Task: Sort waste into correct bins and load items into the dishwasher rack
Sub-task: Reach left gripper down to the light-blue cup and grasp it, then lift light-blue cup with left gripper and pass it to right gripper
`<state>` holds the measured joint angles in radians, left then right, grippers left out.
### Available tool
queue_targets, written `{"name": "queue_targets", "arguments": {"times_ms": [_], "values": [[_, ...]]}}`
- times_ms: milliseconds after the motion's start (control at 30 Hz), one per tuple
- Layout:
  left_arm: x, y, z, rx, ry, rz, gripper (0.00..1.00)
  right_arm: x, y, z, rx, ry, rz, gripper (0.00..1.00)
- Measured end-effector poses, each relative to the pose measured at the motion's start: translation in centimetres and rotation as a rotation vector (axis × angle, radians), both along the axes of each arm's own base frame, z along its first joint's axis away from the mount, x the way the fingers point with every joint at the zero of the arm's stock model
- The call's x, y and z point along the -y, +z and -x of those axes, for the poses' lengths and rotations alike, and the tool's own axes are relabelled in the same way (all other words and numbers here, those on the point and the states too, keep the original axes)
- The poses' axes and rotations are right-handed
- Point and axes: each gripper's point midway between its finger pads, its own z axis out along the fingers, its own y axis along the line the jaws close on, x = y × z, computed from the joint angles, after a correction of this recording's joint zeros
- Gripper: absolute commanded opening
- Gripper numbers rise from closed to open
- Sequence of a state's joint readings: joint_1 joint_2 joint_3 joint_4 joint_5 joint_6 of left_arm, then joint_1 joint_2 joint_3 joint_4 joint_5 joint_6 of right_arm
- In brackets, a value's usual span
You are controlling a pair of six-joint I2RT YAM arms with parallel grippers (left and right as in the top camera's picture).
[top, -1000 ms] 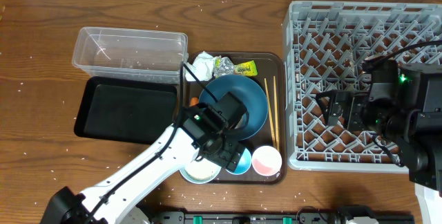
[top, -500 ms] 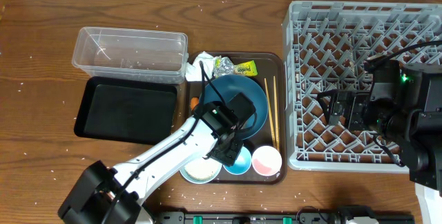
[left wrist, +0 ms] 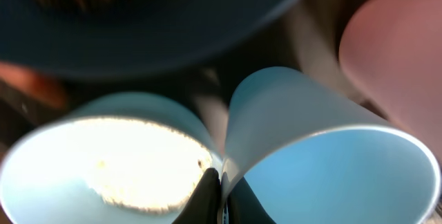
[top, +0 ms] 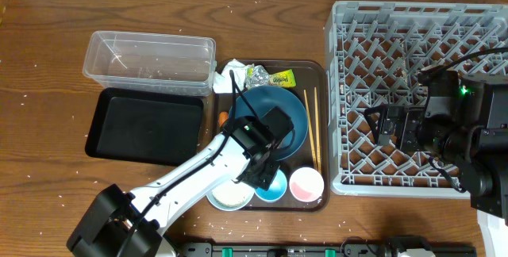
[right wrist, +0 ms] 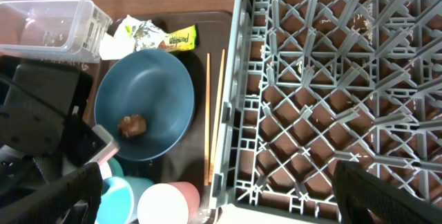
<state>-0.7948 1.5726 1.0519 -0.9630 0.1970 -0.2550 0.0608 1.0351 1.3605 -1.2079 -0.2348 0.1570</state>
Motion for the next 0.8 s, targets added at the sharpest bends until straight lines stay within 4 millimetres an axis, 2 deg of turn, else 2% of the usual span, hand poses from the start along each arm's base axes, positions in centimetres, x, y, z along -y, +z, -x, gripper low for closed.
{"name": "queue_targets", "arguments": {"times_ms": [100,233,400,567,667,800], "values": [[-0.5,0.9,0.5,-0.038,0.011,-0.014,0.06,0.0,0.0,0.0,0.000,0.000,0.000,0.99],[-0.6,3.7,-1.0,0.001,0.064,0.041,0.06,0.0,0.0,0.0,0.000,0.000,0.000,0.99],[-1.9,7.8,-4.1,0.105,0.173,0.138,0.06,0.0,0.0,0.0,0.000,0.000,0.000,0.99],[-3.3,11.6,-8.6,0.245,0.318,0.310,0.06,-0.3,0.1,0.0,0.003,0.011,-0.013,0.99],[-3.1,13.8,-11.1,0.274,0.388,0.477,0.06,-1.3,0.9,-0.4,0.036,0.054,-0.061,0.97],[-2.2,17.0,-13.3,0.250,0.444,0.734,0.06,-4.5,3.4,-0.8,0.134,0.218,-0.189,0.97]]}}
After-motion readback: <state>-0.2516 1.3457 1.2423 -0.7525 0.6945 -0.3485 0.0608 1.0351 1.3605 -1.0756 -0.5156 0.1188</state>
